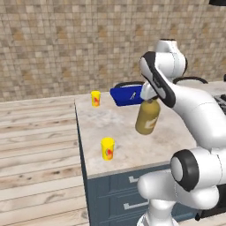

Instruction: Place the drinks on the dining counter in a tight cluster.

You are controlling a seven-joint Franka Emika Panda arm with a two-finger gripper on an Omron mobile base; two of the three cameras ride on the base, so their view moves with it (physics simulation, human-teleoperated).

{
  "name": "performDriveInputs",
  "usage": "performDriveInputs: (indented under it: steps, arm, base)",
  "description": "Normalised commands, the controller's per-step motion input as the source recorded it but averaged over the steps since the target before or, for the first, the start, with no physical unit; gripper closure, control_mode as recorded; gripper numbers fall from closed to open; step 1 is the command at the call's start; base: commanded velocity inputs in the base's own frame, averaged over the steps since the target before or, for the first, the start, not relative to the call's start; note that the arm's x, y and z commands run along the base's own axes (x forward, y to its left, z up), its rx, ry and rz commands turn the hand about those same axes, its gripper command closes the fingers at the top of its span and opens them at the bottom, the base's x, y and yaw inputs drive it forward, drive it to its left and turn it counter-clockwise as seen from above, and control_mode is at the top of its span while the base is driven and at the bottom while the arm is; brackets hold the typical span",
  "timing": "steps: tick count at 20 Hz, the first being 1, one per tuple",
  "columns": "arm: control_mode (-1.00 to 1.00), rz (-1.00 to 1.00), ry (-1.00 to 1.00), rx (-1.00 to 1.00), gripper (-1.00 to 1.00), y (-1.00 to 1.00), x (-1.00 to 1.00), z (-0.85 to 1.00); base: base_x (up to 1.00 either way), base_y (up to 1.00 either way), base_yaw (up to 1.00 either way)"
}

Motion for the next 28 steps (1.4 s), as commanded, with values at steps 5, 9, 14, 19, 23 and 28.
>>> performDriveInputs:
  steps: [5,9,14,19,23,28]
  arm:
    - [-1.00,0.00,0.00,0.03,1.00,0.17,0.48,-0.65]
    - [-1.00,0.00,0.09,0.00,1.00,0.21,0.39,-0.62]
    - [-1.00,0.01,0.22,0.00,1.00,0.07,0.09,-0.24]
    - [-1.00,0.02,0.23,0.00,1.00,0.06,0.02,-0.11]
    - [-1.00,0.00,0.06,0.00,1.00,0.17,0.18,-0.22]
    - [-1.00,0.00,0.00,0.00,1.00,0.13,0.22,-0.21]
  base:
    - [0.00,0.00,0.00]
    - [0.00,0.00,0.00]
    - [0.00,0.00,0.00]
    - [0.00,0.00,0.00]
    - [0.00,0.00,0.00]
    - [0.00,0.00,0.00]
